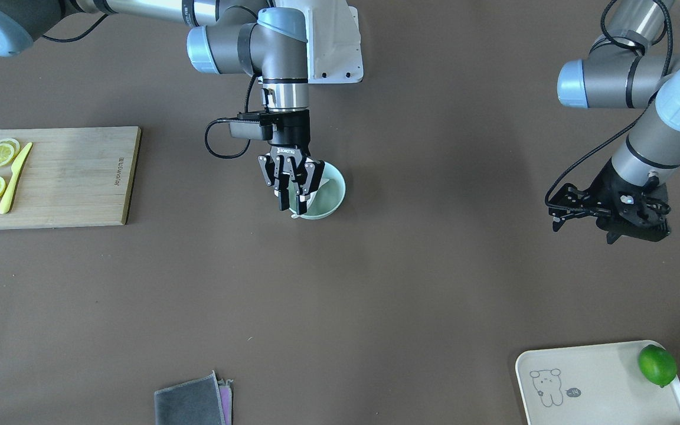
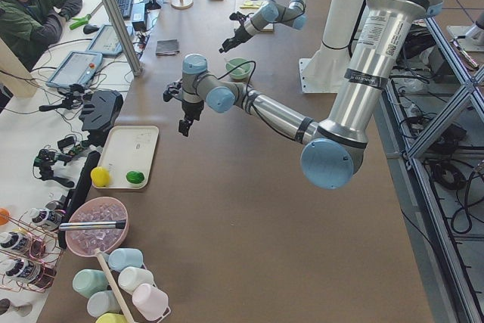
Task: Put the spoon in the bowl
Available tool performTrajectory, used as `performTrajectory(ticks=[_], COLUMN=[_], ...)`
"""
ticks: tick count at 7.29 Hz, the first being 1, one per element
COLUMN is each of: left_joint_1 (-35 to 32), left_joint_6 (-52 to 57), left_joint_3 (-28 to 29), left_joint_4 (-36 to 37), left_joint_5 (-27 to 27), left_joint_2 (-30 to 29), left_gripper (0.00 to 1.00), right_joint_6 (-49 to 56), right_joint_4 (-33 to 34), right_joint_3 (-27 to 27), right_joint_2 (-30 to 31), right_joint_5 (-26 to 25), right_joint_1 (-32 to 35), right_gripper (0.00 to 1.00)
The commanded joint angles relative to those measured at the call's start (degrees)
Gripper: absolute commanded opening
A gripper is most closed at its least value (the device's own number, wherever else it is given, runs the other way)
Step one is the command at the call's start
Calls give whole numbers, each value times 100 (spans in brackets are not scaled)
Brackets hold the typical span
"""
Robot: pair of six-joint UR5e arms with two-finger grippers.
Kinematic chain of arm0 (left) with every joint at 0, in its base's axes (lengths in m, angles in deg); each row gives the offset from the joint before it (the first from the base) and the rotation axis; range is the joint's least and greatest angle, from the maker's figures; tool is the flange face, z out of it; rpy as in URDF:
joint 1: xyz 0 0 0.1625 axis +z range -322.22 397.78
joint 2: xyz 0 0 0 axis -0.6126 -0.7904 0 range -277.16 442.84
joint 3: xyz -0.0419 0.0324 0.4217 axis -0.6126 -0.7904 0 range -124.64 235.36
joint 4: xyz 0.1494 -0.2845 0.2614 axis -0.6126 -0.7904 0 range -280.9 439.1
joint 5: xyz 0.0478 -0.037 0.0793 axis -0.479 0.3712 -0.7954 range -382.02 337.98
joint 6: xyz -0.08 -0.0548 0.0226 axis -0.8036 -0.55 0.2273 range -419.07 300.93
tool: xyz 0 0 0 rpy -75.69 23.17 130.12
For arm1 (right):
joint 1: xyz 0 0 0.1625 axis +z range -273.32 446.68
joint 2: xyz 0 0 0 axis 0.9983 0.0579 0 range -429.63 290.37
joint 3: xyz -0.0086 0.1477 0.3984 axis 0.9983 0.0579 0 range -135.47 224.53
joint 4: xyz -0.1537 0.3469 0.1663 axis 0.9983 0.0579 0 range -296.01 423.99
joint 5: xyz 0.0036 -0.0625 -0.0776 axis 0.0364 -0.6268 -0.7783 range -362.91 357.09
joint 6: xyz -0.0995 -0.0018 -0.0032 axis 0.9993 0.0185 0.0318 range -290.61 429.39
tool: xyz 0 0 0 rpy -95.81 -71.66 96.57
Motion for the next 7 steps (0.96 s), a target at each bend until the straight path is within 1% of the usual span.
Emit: performTrajectory(ticks=[1,2,3,4,5,6,7], left_joint_1=[6,-20,-237,-596,-1044,-1614,-2176], left_joint_6=[0,0,78,305,1038,1698,2279], left_joint_3=[-9,-35,-35,-18,-44,-35,-18], left_joint_4=[0,0,61,88,314,604,1068], left_joint_5=[5,5,249,590,707,699,717], left_joint_2=[0,-9,-17,-9,183,211,220], left_gripper=[98,98,98,98,98,98,98], right_joint_6=[578,1016,1699,2550,3585,4587,5633], right_joint_4=[806,1290,1634,1794,1795,1787,1778], right_joint_3=[-981,-1421,-1774,-1978,-2171,-2260,-2261], right_joint_2=[133,143,300,606,1026,1431,1783], right_joint_5=[528,1045,1763,2484,3222,3882,4402], right_joint_1=[23,250,617,1065,1618,2206,2734], right_gripper=[100,100,100,100,100,100,100])
